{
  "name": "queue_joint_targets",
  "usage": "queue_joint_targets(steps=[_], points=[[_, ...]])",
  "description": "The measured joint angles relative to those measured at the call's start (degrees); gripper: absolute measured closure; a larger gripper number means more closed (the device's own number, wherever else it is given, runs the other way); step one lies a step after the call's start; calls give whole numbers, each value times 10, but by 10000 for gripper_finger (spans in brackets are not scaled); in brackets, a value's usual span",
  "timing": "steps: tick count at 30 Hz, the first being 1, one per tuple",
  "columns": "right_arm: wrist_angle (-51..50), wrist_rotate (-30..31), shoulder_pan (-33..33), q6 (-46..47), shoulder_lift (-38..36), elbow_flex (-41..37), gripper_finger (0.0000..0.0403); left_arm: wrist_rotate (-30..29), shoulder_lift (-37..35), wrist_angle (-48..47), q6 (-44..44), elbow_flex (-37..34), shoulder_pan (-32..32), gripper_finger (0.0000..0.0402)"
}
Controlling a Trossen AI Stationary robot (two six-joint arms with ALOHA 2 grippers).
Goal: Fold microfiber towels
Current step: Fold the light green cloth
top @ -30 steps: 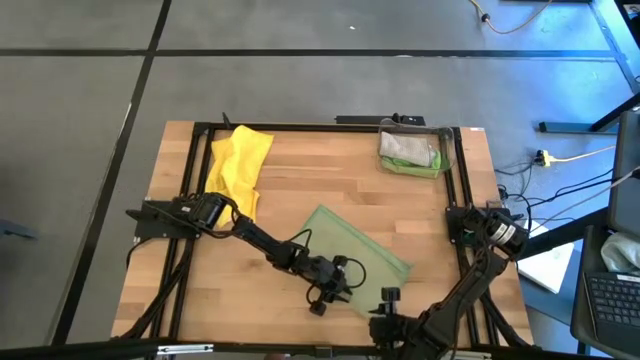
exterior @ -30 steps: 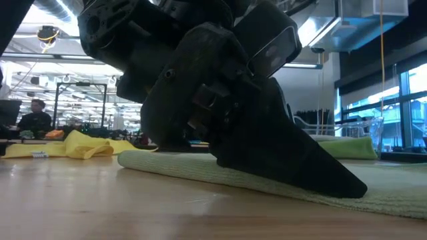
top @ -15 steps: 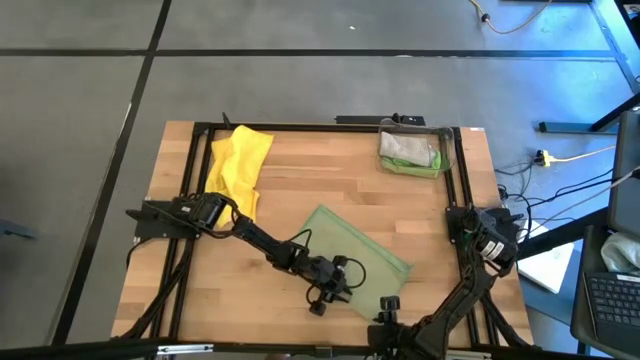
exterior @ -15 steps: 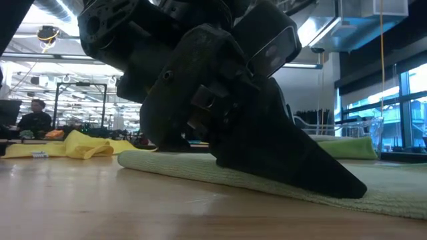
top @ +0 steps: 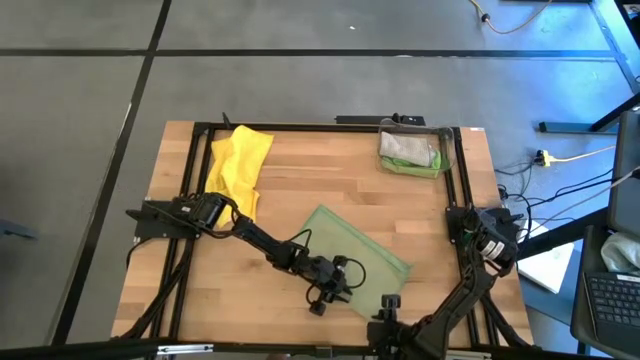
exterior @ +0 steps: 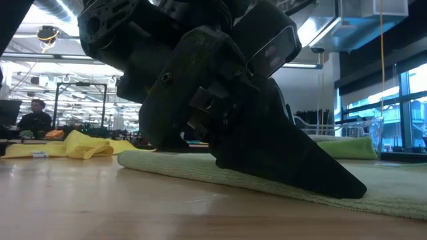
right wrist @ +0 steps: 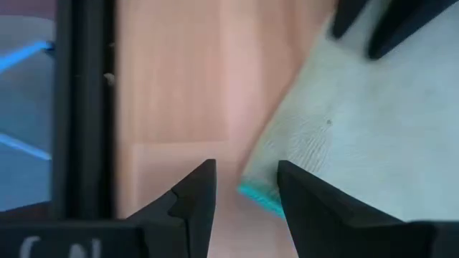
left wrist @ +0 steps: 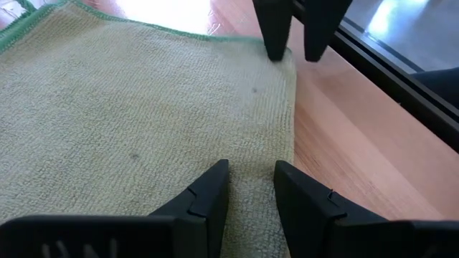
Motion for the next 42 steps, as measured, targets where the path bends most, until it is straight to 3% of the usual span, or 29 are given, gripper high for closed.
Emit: queue_joint_targets(steps=[5, 17, 21, 29, 42], points=[[29, -15, 4, 24, -2, -20, 250, 0, 0, 0, 0, 0, 0, 294], [42, 15, 9, 21, -4, -51, 252, 0, 0, 0, 0, 0, 0, 294], [49, 23, 9, 4, -3, -52, 283, 0, 0, 0, 0, 0, 0, 294], [41, 31, 9, -11, -2, -54, 389, 2, 0, 0, 0, 0, -1, 294], [5, 28, 6, -59, 5, -11, 396, 0, 0, 2, 25, 0, -3, 294]])
